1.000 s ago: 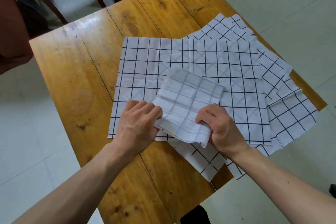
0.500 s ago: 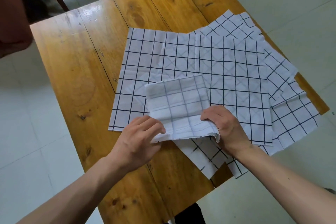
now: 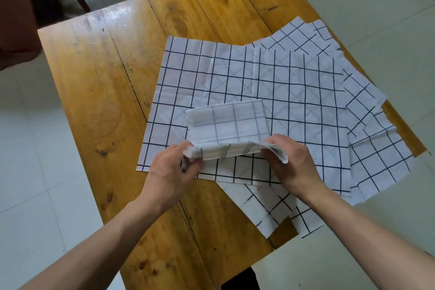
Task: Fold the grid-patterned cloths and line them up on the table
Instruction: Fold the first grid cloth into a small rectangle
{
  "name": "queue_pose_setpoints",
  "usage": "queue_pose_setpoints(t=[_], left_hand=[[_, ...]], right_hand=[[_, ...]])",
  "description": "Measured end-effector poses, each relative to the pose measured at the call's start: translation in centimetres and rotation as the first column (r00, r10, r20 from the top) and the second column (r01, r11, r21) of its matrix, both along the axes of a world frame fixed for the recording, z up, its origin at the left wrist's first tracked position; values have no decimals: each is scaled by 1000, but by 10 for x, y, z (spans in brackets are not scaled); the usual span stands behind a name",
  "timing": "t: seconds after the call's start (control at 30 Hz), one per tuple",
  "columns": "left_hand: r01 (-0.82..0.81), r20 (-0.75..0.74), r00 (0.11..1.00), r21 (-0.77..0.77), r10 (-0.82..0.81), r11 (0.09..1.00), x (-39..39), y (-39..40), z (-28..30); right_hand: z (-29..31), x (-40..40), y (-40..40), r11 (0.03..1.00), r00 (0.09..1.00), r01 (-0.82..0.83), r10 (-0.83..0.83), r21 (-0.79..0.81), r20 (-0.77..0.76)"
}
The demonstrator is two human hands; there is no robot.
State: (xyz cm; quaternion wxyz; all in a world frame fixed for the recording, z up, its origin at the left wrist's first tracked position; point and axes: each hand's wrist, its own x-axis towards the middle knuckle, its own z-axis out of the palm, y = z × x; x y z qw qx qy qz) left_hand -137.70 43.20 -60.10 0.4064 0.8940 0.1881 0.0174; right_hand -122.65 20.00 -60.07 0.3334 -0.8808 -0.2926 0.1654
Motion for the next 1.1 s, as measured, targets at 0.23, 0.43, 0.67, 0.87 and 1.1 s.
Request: queue_pose_setpoints(t=[0.23, 0.43, 0.67, 0.87, 1.1], left_hand=[[-235, -65, 971, -46, 232, 971, 14, -8, 1], [-331, -74, 940, 50, 334, 942, 26, -12, -3], [-336, -130, 926, 146, 355, 930, 38, -7, -6], [-328, -136, 922, 222, 362, 918, 41, -11, -5], [-231, -36, 964, 377, 263, 897, 43, -7, -3]], right_hand=[[0, 6, 11, 972, 968, 235, -233, 14, -94], [3, 22, 20, 945, 943, 311, -320, -104, -88], [-1, 36, 27, 940, 941, 298, -319, -169, -112], [1, 44, 34, 927, 938, 307, -333, -213, -94], [4, 39, 38, 921, 967, 252, -226, -298, 119]])
